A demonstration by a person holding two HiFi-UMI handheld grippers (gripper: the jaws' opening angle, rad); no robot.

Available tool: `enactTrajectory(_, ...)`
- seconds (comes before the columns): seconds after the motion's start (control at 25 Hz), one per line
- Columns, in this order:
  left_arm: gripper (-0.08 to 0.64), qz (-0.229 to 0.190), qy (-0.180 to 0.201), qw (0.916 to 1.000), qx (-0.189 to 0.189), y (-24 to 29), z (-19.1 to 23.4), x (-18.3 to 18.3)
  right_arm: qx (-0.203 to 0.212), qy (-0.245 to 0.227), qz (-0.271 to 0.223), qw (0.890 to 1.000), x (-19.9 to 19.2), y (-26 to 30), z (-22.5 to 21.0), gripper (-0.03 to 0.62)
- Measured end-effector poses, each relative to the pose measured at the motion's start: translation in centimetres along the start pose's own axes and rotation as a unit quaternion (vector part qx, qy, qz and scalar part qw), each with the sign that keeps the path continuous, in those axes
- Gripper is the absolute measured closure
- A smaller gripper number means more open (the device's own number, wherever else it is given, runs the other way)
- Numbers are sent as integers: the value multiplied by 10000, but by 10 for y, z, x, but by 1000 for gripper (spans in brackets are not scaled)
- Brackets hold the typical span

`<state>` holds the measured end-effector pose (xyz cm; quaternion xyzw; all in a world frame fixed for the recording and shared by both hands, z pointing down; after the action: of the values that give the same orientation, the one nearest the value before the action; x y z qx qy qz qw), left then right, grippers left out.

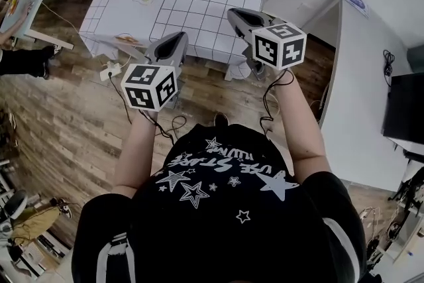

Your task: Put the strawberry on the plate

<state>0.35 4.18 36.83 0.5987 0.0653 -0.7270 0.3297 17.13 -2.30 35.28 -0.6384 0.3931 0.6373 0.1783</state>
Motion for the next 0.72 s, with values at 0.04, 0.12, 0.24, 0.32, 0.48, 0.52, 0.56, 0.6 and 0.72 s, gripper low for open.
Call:
enactTrajectory(0.04,555,-37,0,10000,-13,-8,-1,-1,-44,22,-16,10000,1,-4,5,578)
enactTrajectory(0.12,555,-104,-31,9999,-2,-20,-1,0,-144,-7,15,9999,5,-10,12,578)
enactTrajectory(0.24,555,-56,-121,9998,112,-20,0,14,-153,34,192,9997,12,-8,5,578)
enactTrajectory(0.32,555,-3,-169,9997,159,-19,-3,23,-133,77,318,9994,17,-6,0,578)
enactTrajectory(0.48,555,2,-208,9995,257,-40,-17,26,32,91,379,9992,23,-12,19,578)
enactTrajectory(0.52,555,-39,-208,9994,289,-47,-21,24,90,37,375,9992,23,-14,27,578)
enactTrajectory(0.56,555,-85,-203,9993,312,-54,-23,22,130,-31,369,9992,23,-16,35,578)
enactTrajectory(0.6,555,-119,-197,9992,323,-61,-24,20,150,-87,363,9992,23,-17,43,578)
enactTrajectory(0.72,555,-90,-242,9990,359,-69,-29,26,194,-65,402,9990,27,-22,50,578)
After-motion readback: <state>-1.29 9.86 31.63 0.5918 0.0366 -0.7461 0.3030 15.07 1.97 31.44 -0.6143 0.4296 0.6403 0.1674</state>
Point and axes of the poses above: the fingertips, and each gripper's own axes: y forward along the fingers, z to its left, x out of its top, the point moved 5 cm from there along -y, backward along the fingers, and after that the axes turned 6 degrees about -y, right-handed, at the moved point
